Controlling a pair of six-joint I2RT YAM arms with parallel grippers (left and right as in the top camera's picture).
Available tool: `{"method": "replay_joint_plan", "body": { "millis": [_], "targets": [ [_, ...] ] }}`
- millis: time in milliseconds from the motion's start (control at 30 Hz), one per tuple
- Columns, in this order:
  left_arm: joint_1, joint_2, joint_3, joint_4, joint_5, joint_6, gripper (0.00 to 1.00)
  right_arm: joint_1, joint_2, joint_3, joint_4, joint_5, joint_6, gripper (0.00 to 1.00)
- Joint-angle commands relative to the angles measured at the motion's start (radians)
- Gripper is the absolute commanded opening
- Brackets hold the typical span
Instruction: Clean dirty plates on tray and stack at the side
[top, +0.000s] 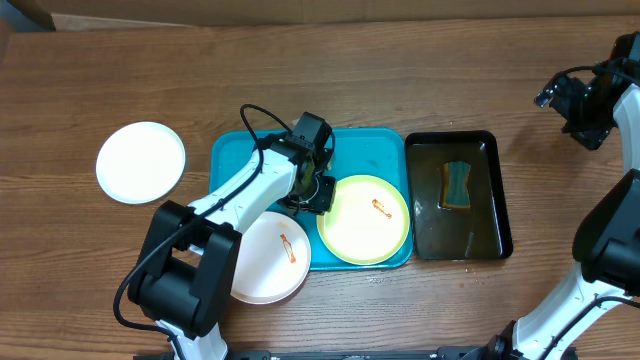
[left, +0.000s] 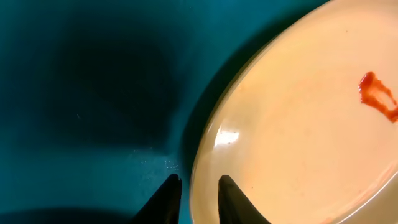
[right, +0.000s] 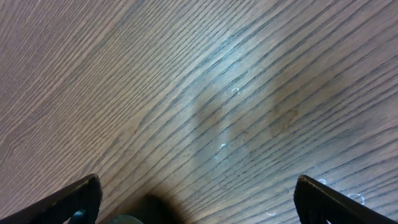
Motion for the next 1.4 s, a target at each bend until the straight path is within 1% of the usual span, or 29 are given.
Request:
{"method": "replay_joint_plan", "body": {
  "millis": [0, 200, 300, 467, 533, 600, 700, 1167, 1267, 1367],
  "targets": [
    [-0.019, 0.011, -0.014, 0.006, 0.002, -0.012, 0.2, 0.002, -0.034, 0.014, 0.006, -0.002, 0.005, 1.0],
    [-0.031, 0.011, -0.014, 0.01, -0.014, -0.015, 0.2, 0.002, -0.034, 0.014, 0.006, -0.002, 0.005, 1.0],
    [-0.031, 0.011, -0.014, 0.009, -0.037, -0.028, 0.18, 0.002, -0.034, 0.014, 0.006, -0.002, 0.005, 1.0],
    [-0.031, 0.011, -0.014, 0.01, -0.046, -0.028, 0.11, 0.002, -0.034, 0.014, 0.006, -0.002, 0.005, 1.0],
    [-0.031, 0.011, -0.014, 0.009, -0.059, -0.028, 0.12, 0.002, -0.034, 0.014, 0.006, -0.002, 0.005, 1.0],
    [-0.031, 0.011, -0.014, 0.009, -0.058, -0.028, 0.16, 0.002, -0.034, 0.014, 0.006, -0.002, 0.005, 1.0],
    [-0.031, 0.011, -0.014, 0.009, -0.058, -0.028, 0.19, 0.002, -0.034, 0.014, 0.006, -0.002, 0.005, 1.0],
    [-0.031, 0.011, -0.014, 0.01, -0.082, -0.028, 0.19, 0.002, -0.034, 0.014, 0.006, -0.002, 0.005, 1.0],
    [-0.031, 0.011, -0.014, 0.009, -0.082, -0.028, 0.17, 0.002, -0.034, 0.014, 0.006, -0.002, 0.005, 1.0],
    [-0.031, 0.011, -0.014, 0.009, -0.082, -0.028, 0.18, 0.002, -0.034, 0.014, 0.006, -0.002, 0.005, 1.0]
  ]
}}
